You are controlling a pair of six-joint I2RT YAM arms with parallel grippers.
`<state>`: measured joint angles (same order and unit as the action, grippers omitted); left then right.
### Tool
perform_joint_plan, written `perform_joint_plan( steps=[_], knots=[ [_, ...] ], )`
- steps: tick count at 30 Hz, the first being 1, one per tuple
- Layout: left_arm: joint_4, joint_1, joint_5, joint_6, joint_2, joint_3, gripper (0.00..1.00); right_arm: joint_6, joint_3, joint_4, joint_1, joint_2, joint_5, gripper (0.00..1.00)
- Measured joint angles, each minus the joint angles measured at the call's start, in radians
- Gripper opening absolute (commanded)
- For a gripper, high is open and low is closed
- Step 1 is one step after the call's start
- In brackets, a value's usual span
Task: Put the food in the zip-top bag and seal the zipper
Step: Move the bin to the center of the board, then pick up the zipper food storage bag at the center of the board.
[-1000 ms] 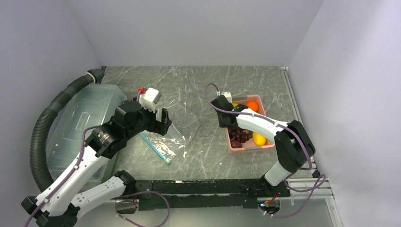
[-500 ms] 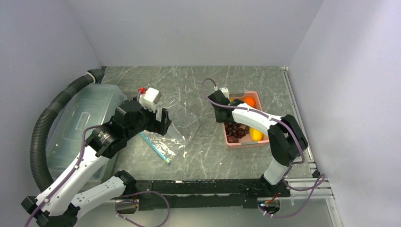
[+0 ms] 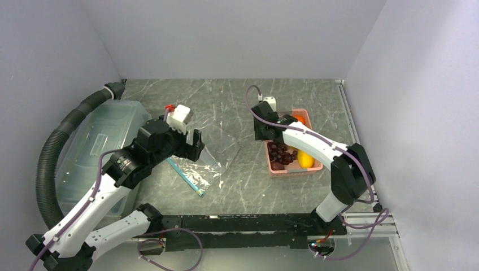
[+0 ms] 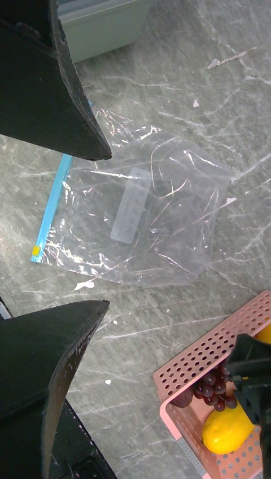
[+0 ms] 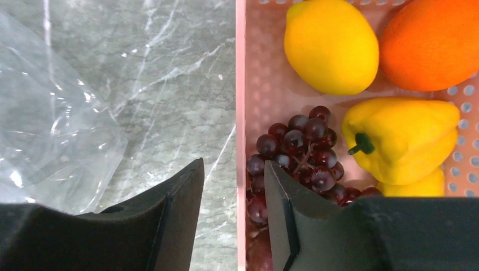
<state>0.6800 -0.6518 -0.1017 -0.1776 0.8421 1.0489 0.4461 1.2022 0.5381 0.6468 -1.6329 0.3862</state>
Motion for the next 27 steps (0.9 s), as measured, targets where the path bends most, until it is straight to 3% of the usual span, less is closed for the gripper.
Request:
perform_joint_plan(
  steps=[4,11,21,27],
  knots=[
    [0.000,0.000,-0.002,0.000,0.000,0.000,0.99,-0.002,0.005,0.009,0.019,0.065,-0.003,0.54],
    [0.004,0.000,-0.029,0.000,-0.002,0.000,0.99,-0.029,0.009,0.005,0.116,0.134,-0.026,0.73],
    [0.023,0.000,-0.115,-0.001,-0.029,0.000,0.99,-0.070,0.010,-0.051,0.187,0.138,-0.117,0.89],
    [0.032,0.000,-0.174,-0.004,-0.039,0.000,0.99,-0.085,0.048,-0.072,0.232,0.062,-0.166,0.91]
  ],
)
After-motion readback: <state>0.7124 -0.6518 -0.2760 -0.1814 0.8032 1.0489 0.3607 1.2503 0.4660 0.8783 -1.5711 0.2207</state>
